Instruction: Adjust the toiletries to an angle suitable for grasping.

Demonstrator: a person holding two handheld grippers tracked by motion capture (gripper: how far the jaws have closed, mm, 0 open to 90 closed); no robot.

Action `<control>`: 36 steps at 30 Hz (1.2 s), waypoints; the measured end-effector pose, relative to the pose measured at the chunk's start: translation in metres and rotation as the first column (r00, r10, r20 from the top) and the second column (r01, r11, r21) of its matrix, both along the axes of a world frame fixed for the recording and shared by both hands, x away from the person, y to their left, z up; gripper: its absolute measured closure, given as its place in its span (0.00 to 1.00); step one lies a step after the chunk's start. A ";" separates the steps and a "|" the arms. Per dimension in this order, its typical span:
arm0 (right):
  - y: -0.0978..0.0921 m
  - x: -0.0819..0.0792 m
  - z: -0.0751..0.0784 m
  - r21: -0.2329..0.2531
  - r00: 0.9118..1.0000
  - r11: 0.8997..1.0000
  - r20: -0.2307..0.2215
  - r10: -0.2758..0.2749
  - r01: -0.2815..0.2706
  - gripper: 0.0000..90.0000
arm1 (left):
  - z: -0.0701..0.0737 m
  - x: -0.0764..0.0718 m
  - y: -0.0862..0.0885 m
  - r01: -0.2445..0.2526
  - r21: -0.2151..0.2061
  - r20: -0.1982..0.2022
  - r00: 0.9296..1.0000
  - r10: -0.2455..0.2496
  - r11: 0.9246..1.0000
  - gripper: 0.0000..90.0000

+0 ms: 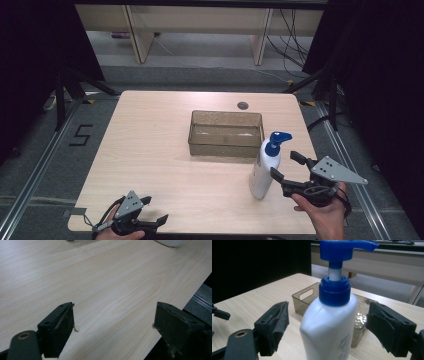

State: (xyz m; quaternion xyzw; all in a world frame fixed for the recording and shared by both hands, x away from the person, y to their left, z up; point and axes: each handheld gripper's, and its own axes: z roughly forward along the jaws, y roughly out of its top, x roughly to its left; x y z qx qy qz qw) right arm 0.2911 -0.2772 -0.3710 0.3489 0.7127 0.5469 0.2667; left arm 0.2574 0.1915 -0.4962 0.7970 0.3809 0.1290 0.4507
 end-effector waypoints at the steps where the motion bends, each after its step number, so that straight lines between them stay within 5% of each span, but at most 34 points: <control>1: 0.000 0.001 0.001 -0.006 1.000 1.000 0.002 -0.001 0.001 0.21 | 0.000 0.000 0.000 -0.001 0.002 -0.001 1.000 0.001 1.000 0.18; 10: 0.008 0.010 0.005 0.022 1.000 1.000 -0.013 0.004 -0.004 0.21 | 0.000 0.001 0.000 -0.004 -0.002 -0.003 1.000 0.004 1.000 0.18; 11: 0.008 0.012 0.005 0.008 1.000 1.000 -0.006 0.005 -0.005 0.22 | 0.001 0.002 0.003 0.013 0.035 0.005 1.000 -0.013 0.999 0.18; 13: 0.010 0.016 0.005 0.011 1.000 1.000 -0.010 0.018 -0.018 0.23 | 0.000 0.001 -0.001 -0.008 -0.008 -0.002 1.000 0.008 1.000 0.18; 22: 0.017 0.025 0.004 0.008 0.999 0.999 0.009 0.036 -0.036 0.25 | 0.001 0.003 -0.001 0.006 0.013 -0.013 1.000 -0.006 1.000 0.18; 24: 0.020 0.025 0.004 0.040 0.999 0.999 -0.024 0.030 -0.029 0.25 | 0.000 0.003 -0.003 0.006 -0.008 -0.011 1.000 -0.006 1.000 0.18; 25: 0.018 0.028 0.005 0.018 1.000 1.000 0.009 0.024 -0.024 0.25 | 0.000 0.003 -0.004 0.002 -0.010 -0.012 1.000 -0.002 1.000 0.18; 36: 0.017 0.038 0.003 0.047 1.000 0.999 0.016 0.012 -0.013 0.33 | 0.001 0.001 -0.003 0.002 -0.018 -0.010 1.000 -0.002 1.000 0.18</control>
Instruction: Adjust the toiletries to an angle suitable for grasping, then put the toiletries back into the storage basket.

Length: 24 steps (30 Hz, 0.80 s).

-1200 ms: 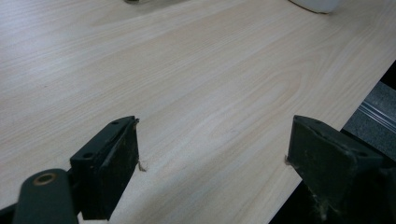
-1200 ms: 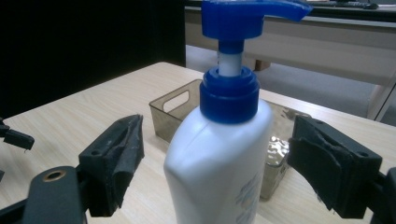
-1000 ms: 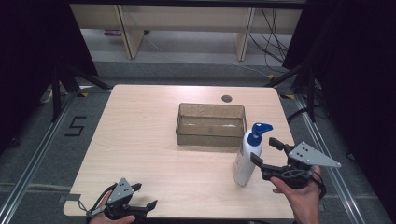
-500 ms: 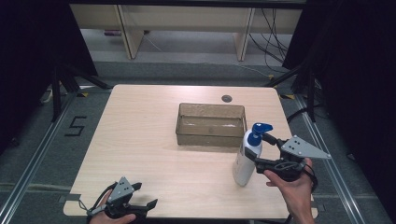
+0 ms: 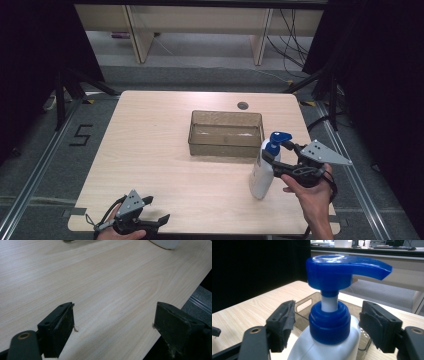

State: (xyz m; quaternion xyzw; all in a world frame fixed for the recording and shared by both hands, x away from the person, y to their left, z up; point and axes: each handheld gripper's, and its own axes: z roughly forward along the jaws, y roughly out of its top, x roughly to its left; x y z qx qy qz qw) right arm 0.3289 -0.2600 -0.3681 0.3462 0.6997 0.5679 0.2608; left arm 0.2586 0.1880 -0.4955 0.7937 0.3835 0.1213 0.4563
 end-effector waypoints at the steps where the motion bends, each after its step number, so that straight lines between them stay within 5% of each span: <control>1: 0.000 0.001 0.000 -0.008 1.000 1.000 0.001 -0.007 0.007 0.34 | 0.000 0.000 0.000 0.003 0.003 -0.002 1.000 -0.003 1.000 0.18; 24: 0.001 0.012 0.001 -0.015 1.000 1.000 0.030 0.006 -0.006 0.53 | 0.000 -0.001 0.001 0.023 0.016 0.004 1.000 -0.023 1.000 0.18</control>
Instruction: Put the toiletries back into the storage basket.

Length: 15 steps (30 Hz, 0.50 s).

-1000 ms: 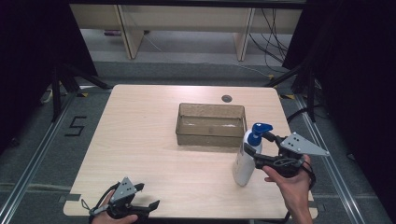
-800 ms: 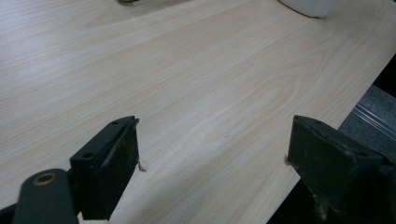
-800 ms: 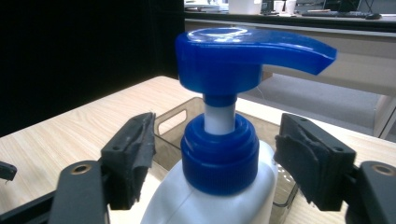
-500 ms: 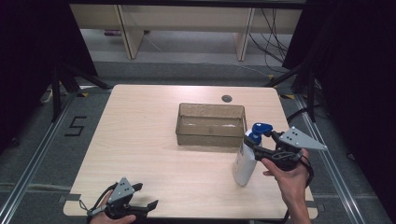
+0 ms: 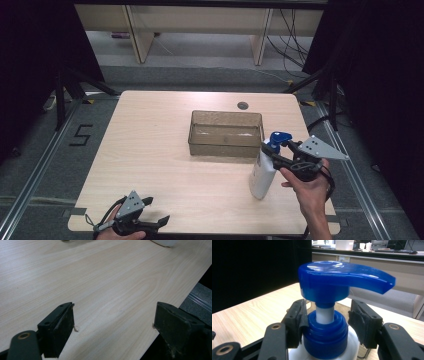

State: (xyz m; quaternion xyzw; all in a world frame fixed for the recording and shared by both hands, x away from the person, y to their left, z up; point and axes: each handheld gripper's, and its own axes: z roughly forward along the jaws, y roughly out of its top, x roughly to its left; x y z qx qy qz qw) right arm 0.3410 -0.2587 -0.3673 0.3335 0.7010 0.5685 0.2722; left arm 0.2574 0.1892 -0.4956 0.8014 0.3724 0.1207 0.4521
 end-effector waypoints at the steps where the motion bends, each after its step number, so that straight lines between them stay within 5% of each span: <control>1: 0.000 0.000 0.000 0.000 1.000 1.000 0.000 0.000 0.000 0.53 | 0.000 0.000 0.000 0.000 0.002 -0.002 1.000 0.000 1.000 0.18; 8: 0.002 -0.002 0.001 0.015 1.000 1.000 0.002 0.002 -0.002 0.58 | 0.000 -0.001 0.000 -0.006 -0.006 0.000 1.000 0.006 1.000 0.18; 10: 0.001 -0.002 0.002 0.016 1.000 1.000 0.020 0.008 -0.008 0.61 | 0.000 0.001 0.002 0.017 0.027 0.006 1.000 -0.017 1.000 0.18; 15: 0.001 -0.005 0.004 0.042 1.000 0.999 0.001 0.011 -0.011 0.64 | 0.000 0.000 0.000 -0.005 0.003 0.000 1.000 0.005 1.000 0.18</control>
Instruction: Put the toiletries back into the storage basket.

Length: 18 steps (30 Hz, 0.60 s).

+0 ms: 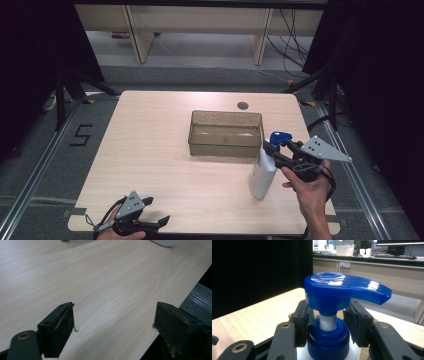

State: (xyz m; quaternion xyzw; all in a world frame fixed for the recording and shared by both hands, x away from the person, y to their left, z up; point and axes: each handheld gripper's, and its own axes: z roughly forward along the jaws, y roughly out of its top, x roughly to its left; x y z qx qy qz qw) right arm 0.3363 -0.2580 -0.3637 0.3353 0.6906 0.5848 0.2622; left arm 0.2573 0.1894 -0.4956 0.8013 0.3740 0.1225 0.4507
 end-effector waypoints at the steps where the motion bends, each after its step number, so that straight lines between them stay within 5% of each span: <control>1: 0.000 -0.001 0.000 0.010 1.000 1.000 -0.011 0.005 -0.005 0.64 | 0.000 0.000 0.000 -0.001 0.000 0.000 1.000 0.001 1.000 0.18; 18: -0.001 -0.003 -0.002 0.063 1.000 0.998 -0.002 -0.030 0.030 0.70 | 0.000 0.000 0.000 -0.009 -0.012 0.002 1.000 0.009 1.000 0.18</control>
